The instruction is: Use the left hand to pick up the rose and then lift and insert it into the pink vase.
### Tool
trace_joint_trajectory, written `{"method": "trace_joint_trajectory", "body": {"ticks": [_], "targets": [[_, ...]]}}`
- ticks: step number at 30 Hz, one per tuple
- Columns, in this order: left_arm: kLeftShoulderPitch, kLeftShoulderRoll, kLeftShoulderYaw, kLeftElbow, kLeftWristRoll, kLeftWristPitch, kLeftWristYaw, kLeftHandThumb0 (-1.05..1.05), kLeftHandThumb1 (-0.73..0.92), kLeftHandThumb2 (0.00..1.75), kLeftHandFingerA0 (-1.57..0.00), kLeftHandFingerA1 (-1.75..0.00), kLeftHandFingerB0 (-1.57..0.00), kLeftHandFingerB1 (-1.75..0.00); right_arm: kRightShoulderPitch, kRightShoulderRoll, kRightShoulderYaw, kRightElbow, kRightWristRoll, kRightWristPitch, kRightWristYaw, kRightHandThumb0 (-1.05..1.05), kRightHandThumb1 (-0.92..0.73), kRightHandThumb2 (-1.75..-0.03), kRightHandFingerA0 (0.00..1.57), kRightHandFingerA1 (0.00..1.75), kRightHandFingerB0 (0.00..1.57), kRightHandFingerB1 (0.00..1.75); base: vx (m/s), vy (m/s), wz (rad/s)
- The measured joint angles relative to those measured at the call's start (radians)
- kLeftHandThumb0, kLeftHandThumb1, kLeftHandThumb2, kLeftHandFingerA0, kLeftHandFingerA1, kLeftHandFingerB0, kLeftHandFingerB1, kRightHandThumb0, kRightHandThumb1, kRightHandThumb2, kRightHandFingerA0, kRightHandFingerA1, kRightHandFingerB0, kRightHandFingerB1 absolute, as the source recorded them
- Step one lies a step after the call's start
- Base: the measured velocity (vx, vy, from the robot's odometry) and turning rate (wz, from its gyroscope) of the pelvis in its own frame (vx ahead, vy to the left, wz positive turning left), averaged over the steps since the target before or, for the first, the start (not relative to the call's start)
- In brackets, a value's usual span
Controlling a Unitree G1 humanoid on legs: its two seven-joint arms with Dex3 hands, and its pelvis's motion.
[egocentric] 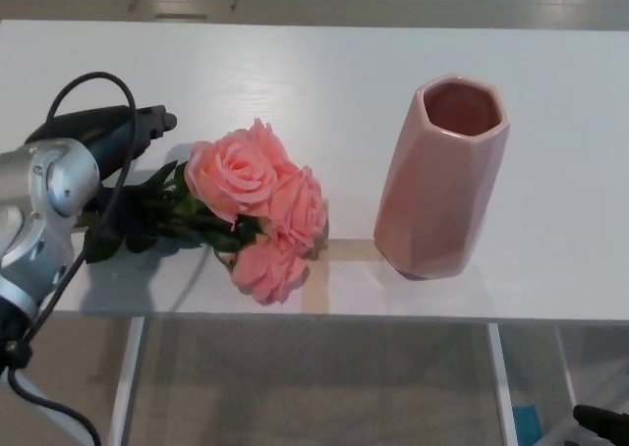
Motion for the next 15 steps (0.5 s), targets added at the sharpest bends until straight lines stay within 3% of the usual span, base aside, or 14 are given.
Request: {"method": "trace_joint_trajectory", "body": {"ticks": [15], "targets": [[-0.01,-0.029,0.0,0.079,0.012,-0.012,-0.002,-0.57,0.36,0.7,0.0,-0.11,-0.03,-0.21,-0.001,0.0,-0.001,0.0,0.0,0.006,0.003,-0.2,-0.62,-0.58,0.58,0.5,0.54,0.47,0.0,0.0,0.0]]}}
